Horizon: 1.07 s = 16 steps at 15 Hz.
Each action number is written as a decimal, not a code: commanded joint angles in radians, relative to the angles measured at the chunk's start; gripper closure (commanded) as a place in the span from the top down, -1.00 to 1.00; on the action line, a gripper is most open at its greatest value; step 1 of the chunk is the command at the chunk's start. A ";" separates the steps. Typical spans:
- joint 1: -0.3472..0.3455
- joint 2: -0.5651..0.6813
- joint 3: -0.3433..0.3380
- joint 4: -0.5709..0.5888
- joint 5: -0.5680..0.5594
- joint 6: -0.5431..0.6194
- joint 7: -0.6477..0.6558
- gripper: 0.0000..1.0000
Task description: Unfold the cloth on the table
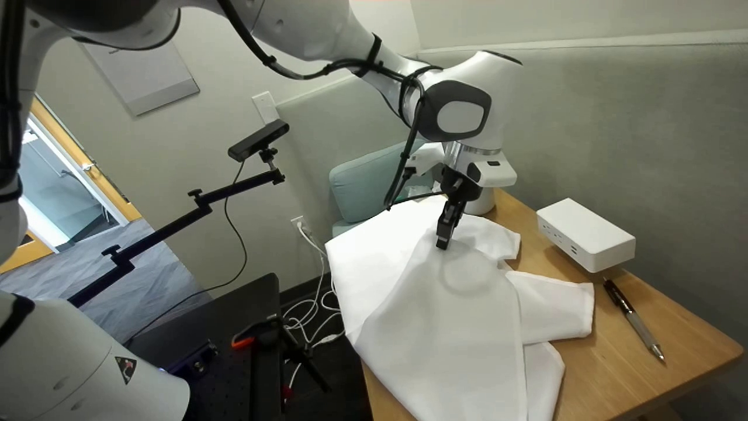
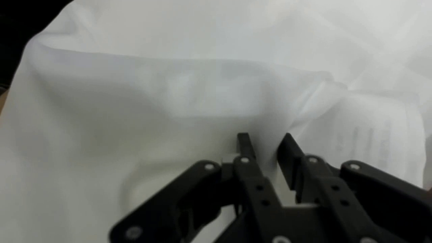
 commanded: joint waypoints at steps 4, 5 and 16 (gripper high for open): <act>-0.015 -0.046 -0.009 -0.027 -0.007 0.000 -0.009 -1.00; -0.029 -0.078 -0.008 -0.062 0.003 0.021 -0.030 -0.99; -0.242 -0.361 -0.023 -0.458 0.229 0.319 -0.290 -0.99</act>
